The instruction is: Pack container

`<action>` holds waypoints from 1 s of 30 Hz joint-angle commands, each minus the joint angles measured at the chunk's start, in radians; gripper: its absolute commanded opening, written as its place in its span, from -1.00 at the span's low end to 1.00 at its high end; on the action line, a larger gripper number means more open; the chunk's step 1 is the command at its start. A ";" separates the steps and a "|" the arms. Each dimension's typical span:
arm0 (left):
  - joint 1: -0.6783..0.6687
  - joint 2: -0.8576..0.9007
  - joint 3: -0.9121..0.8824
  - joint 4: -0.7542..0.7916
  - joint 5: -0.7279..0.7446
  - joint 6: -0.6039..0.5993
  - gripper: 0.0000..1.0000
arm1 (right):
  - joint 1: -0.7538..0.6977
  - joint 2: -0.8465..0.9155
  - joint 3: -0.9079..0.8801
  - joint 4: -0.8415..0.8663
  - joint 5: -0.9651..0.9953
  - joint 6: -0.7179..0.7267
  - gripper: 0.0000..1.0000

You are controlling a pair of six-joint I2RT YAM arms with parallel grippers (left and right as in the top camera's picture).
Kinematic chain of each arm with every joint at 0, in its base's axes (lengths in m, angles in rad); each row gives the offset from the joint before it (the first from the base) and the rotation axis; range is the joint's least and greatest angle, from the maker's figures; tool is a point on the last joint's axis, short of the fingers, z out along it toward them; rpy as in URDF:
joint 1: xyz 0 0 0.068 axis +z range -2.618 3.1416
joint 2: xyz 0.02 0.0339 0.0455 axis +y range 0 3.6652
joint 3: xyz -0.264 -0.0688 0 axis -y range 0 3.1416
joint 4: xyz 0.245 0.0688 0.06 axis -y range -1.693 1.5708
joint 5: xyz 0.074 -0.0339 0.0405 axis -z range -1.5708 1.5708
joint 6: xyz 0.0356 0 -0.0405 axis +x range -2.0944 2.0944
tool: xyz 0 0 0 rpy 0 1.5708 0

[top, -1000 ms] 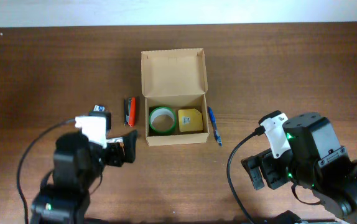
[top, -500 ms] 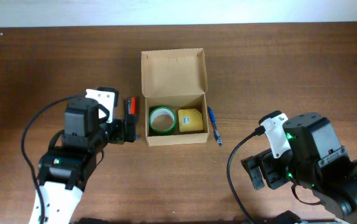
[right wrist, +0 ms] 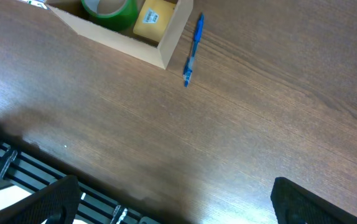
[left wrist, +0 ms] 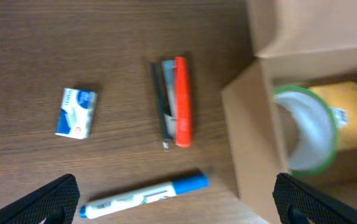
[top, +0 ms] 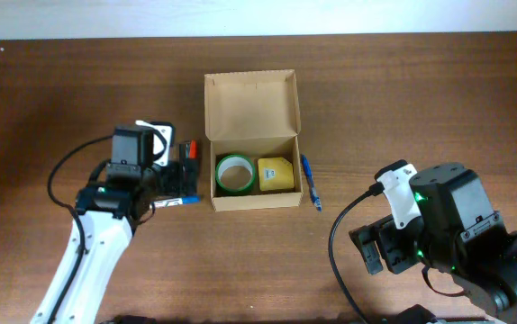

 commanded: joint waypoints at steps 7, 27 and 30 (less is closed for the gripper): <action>0.067 0.143 0.019 0.060 0.043 0.168 0.99 | -0.005 0.000 0.000 0.003 -0.010 -0.003 0.98; 0.035 0.386 0.019 0.274 0.044 0.167 0.99 | -0.005 0.000 0.000 0.003 -0.010 -0.003 0.98; 0.032 0.415 0.019 0.286 0.044 0.166 0.94 | -0.005 0.000 0.000 0.003 -0.010 -0.003 0.98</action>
